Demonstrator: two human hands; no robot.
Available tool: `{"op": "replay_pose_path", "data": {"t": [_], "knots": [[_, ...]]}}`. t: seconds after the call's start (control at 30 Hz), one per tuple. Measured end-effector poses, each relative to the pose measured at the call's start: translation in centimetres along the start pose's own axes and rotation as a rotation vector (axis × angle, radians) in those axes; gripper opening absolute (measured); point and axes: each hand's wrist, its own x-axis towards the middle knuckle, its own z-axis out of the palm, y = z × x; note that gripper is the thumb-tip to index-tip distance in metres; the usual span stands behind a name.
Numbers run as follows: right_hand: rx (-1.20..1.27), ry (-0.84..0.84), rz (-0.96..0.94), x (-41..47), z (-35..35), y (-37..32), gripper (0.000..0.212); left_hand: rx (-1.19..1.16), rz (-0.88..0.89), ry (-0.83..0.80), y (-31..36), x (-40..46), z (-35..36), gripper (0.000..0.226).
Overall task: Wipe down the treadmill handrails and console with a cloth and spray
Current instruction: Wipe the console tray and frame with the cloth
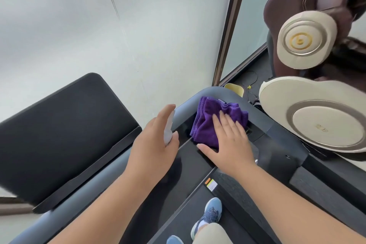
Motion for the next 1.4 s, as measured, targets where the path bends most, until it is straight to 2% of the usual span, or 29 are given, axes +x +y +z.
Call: {"op": "replay_pose_path", "data": {"t": [0.33,0.43,0.6,0.73,0.87,1.0,1.17,1.4], "knots": [[-0.030,-0.033,0.126,-5.2,0.1,-2.9,0.110,-0.022,-0.016,-0.003,-1.3,-1.1,0.2,0.061],[-0.050,-0.025,0.122,-3.8,0.9,-3.7,0.110,-0.016,-0.027,-0.006,-1.7,-0.9,0.0,0.061],[-0.022,-0.033,0.177,1.6,0.2,-3.6,0.121,-0.008,-0.049,-0.008,-2.4,-0.6,-0.3,0.062],[0.030,-0.007,0.176,3.6,0.1,-4.1,0.113,-0.009,-0.066,0.011,-2.9,-0.4,-0.6,0.062],[0.130,0.046,0.060,7.3,-0.2,-5.0,0.098,-0.001,-0.073,0.030,-3.0,-0.8,-0.9,0.062],[0.135,0.040,0.023,9.9,-1.2,-5.7,0.093,-0.001,-0.071,0.061,-3.1,-0.9,-1.2,0.063],[0.143,0.013,0.032,6.4,-0.4,-5.4,0.089,-0.013,-0.061,0.046,-2.4,-0.9,-0.9,0.063],[0.065,-0.174,-0.083,-1.6,-0.3,-2.4,0.092,-0.054,-0.068,0.010,-1.9,-1.1,-0.2,0.062]]}}
